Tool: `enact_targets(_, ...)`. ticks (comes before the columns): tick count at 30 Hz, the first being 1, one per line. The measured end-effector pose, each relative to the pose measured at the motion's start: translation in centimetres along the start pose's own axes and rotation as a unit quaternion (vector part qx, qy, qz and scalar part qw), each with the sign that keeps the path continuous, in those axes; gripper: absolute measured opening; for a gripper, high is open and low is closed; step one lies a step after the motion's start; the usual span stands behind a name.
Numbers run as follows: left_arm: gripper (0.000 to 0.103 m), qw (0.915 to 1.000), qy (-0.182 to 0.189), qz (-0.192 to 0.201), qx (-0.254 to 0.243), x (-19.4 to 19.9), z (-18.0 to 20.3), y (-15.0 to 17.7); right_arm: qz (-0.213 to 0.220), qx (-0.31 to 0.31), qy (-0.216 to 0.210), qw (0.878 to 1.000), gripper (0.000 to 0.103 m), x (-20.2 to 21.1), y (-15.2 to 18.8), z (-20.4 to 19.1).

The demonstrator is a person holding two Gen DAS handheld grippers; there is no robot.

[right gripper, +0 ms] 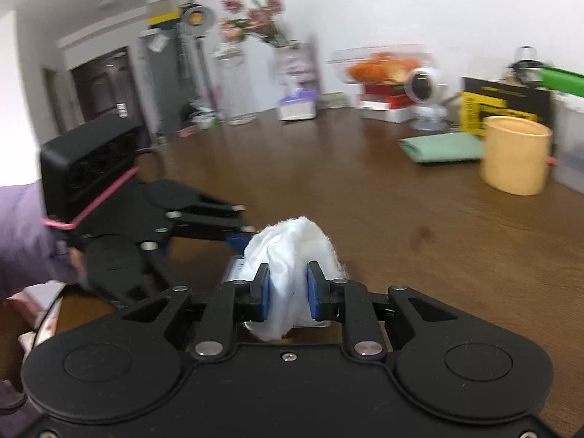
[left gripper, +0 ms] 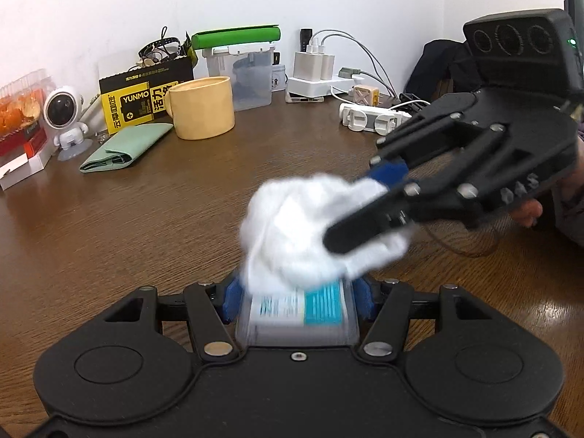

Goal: Clean container

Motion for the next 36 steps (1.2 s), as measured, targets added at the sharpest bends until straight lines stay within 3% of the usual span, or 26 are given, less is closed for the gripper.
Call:
enact_targets(5,0.059,1.0,0.0,0.001,0.0,0.0,0.0,0.0,-0.002,-0.016,0.044,0.999,0.023,0.2,0.2,1.6)
enact_targets(11,0.059,1.0,-0.002,0.001,0.001,0.0,0.2,0.1,0.001,0.005,0.003,1.0,0.024,0.1,-0.1,-0.3)
enact_targets(17,0.059,1.0,-0.002,0.002,0.0,0.0,0.1,0.1,-0.006,-0.022,0.047,0.999,0.023,0.6,0.4,1.7)
enact_targets(29,0.059,1.0,-0.002,0.003,-0.003,0.0,0.0,0.0,0.002,-0.033,0.075,0.997,0.023,1.2,0.4,3.0)
enact_targets(33,0.059,1.0,-0.001,0.003,-0.003,0.1,0.0,0.0,0.015,-0.041,0.05,0.998,0.023,1.2,0.2,2.9)
enact_targets(36,0.059,1.0,0.0,0.004,-0.008,0.1,0.1,0.1,0.032,-0.029,-0.013,0.999,0.023,0.7,-0.3,0.7)
Point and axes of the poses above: each gripper's, at about its wrist camera, not at the fingertips, and x roughly against the way its jaws point, z to its right, y to its underside, the point moved 7 cm from there along -x, roughly the way its jaws point, and after that the axes turned 13 degrees about x, right-handed, at the moved point
